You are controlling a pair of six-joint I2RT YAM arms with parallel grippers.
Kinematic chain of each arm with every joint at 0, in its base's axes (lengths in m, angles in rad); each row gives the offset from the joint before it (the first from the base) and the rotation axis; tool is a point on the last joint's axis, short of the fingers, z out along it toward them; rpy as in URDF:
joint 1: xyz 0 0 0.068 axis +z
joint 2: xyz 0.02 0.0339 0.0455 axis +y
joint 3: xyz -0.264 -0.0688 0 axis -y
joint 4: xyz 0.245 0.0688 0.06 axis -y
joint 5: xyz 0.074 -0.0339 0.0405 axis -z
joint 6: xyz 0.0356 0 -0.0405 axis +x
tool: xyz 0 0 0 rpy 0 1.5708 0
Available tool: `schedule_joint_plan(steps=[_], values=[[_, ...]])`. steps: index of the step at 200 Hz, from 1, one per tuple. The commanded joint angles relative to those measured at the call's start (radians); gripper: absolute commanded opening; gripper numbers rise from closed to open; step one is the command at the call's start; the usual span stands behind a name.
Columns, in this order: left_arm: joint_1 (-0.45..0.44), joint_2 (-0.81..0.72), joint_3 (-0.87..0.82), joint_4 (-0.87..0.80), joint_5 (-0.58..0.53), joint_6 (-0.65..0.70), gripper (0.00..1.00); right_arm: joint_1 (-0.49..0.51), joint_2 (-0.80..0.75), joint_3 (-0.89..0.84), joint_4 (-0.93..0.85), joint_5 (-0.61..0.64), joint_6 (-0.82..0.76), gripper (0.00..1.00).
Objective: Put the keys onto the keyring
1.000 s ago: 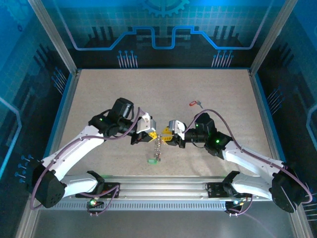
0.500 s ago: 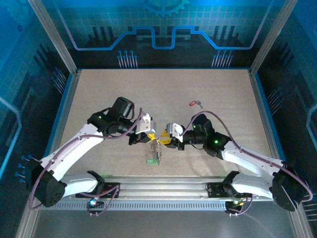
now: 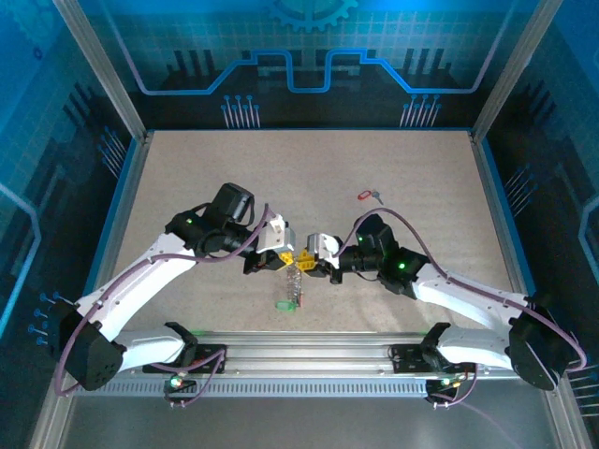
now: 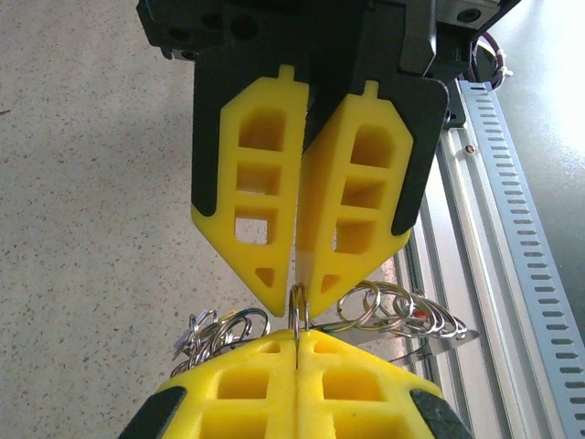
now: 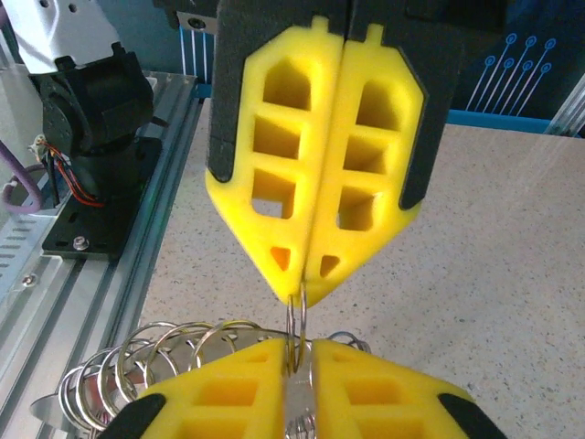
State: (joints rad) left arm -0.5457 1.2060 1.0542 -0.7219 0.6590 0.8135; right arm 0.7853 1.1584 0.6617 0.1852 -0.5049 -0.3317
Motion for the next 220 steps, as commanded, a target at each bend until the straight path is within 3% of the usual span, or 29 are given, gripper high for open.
schedule_joint_plan(steps=[1,16,34,50,84,140,178,220], values=[[-0.008,-0.009,0.023,0.008,0.063,0.004,0.00,0.014,0.013,0.032,0.013,0.005,-0.005,0.09],[-0.007,-0.017,0.017,0.017,0.065,0.004,0.00,0.015,0.014,0.029,0.019,0.009,-0.003,0.00],[-0.008,-0.039,-0.003,0.037,0.062,-0.001,0.00,0.014,0.007,0.021,0.040,0.009,0.007,0.00],[-0.005,-0.071,-0.038,0.065,0.051,-0.011,0.13,0.011,-0.008,-0.008,0.109,0.016,0.038,0.00],[0.010,-0.142,-0.120,0.123,0.042,-0.041,0.22,-0.006,-0.044,-0.065,0.225,0.005,0.108,0.00],[0.018,-0.141,-0.161,0.229,0.049,-0.099,0.35,-0.009,-0.068,-0.078,0.242,-0.020,0.115,0.00],[0.020,-0.137,-0.179,0.293,0.055,-0.130,0.35,-0.010,-0.068,-0.080,0.250,-0.023,0.119,0.00],[0.021,-0.137,-0.195,0.315,0.093,-0.139,0.24,-0.010,-0.062,-0.081,0.267,-0.020,0.124,0.00]])
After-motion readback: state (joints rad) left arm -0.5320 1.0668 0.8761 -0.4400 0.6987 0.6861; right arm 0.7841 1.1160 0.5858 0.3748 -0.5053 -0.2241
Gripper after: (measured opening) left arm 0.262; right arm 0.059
